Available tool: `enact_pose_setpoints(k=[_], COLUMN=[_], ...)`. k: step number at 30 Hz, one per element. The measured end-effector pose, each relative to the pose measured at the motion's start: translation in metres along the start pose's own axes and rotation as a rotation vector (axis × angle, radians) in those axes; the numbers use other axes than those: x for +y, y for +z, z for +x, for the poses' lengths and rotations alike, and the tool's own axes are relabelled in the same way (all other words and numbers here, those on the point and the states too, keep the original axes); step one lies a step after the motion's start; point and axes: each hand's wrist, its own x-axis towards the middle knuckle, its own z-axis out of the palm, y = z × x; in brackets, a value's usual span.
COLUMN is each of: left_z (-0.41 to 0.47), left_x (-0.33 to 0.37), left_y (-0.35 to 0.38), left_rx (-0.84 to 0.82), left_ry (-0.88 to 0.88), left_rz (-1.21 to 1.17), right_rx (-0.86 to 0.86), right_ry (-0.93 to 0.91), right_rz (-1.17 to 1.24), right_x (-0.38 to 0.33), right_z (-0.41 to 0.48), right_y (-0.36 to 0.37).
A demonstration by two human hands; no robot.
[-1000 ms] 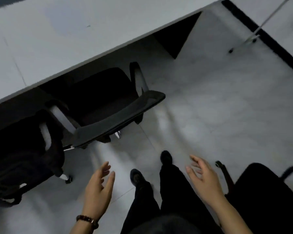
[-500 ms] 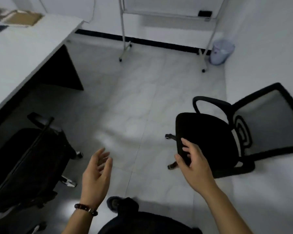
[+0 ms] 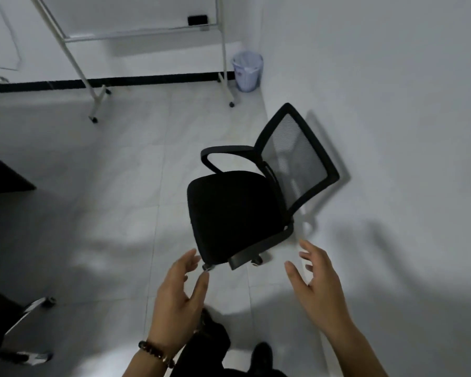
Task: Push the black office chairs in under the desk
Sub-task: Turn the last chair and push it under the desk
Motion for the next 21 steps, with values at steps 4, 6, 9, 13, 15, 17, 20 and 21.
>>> enact_pose_setpoints(k=[4, 6, 9, 13, 15, 17, 20, 21], left_z=[0.051, 0.077, 0.119, 0.175, 0.205, 0.232, 0.266, 0.276], left_x=[0.018, 0.022, 0.027, 0.042, 0.053, 0.061, 0.068, 0.069], left_y=[0.042, 0.064, 0.089, 0.106, 0.11, 0.115, 0.13, 0.137], left_rx=[-0.054, -0.074, -0.11, -0.108, -0.09, -0.08, -0.081, -0.085], left_ry=[0.037, 0.022, 0.006, 0.002, 0.022, 0.038, 0.04, 0.031], left_rz=[-0.019, -0.055, -0.082, -0.093, -0.09, -0.088, -0.078, -0.077], right_rx=[0.059, 0.081, 0.099, 0.108, 0.126, 0.14, 0.119, 0.099], right_ry=[0.006, 0.026, 0.064, 0.088, 0.08, 0.062, 0.031, 0.012], right_rz=[-0.008, -0.022, -0.076, -0.16, -0.182, -0.201, -0.196, -0.194], right_x=[0.018, 0.028, 0.036, 0.037, 0.034, 0.031, 0.028, 0.028], right_z=[0.048, 0.072, 0.11, 0.161, 0.192, 0.225, 0.28, 0.3], right_y=[-0.03, -0.041, -0.059, -0.095, -0.112, -0.123, -0.133, -0.134])
